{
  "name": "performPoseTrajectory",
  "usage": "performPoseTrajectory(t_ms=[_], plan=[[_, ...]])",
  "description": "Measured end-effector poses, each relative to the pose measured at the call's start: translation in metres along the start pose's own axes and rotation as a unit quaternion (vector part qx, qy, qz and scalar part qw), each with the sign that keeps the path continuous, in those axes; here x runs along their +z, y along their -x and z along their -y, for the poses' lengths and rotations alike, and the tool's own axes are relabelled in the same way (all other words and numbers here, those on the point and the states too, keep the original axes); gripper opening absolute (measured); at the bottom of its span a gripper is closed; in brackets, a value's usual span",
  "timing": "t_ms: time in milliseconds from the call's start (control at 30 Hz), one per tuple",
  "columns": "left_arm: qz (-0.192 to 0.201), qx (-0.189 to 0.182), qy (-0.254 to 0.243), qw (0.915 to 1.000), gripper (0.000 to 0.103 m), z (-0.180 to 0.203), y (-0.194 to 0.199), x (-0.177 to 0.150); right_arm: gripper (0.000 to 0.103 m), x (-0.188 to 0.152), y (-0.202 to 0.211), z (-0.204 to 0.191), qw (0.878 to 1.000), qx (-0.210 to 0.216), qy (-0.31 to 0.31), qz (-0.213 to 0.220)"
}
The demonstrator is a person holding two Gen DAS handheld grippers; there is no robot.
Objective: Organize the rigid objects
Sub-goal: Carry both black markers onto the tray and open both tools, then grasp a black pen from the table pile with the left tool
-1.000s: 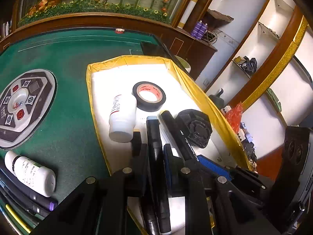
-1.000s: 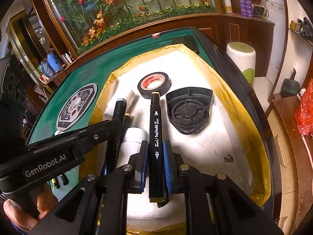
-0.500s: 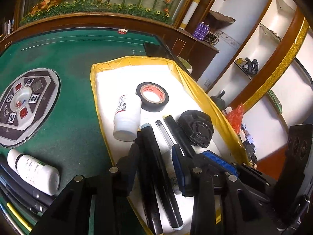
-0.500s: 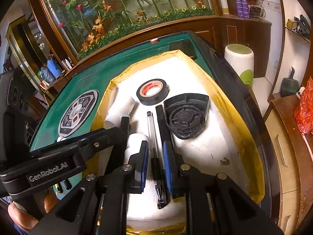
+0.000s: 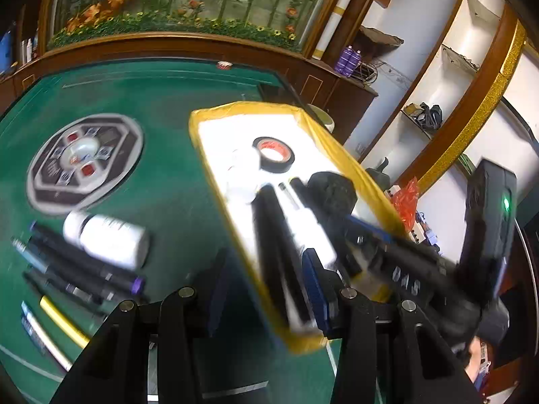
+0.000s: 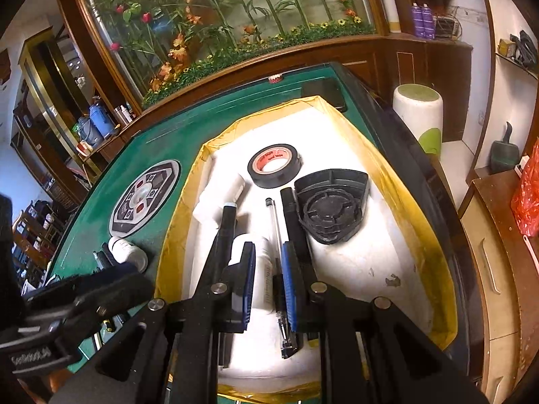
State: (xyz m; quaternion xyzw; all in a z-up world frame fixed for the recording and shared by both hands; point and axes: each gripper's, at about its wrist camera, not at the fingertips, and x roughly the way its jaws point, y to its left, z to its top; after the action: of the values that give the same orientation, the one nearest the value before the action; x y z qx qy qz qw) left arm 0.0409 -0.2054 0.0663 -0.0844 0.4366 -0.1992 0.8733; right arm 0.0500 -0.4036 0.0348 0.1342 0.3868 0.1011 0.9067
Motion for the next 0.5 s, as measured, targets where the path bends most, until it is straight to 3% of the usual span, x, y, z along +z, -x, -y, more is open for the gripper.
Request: performPoseTrajectory(t_ms=[300,500], plan=[[0.016,0.036,0.035,0.9986,0.045,-0.05,0.056,-0.047,0.015,-0.001,0.006,-0.003,1.0,0.008,0.002,0.018],[0.022,0.107,0.109,0.988,0.045,-0.107,0.076,-0.07,0.015,-0.003,0.007,-0.008,1.0,0.011,0.01,0.017]])
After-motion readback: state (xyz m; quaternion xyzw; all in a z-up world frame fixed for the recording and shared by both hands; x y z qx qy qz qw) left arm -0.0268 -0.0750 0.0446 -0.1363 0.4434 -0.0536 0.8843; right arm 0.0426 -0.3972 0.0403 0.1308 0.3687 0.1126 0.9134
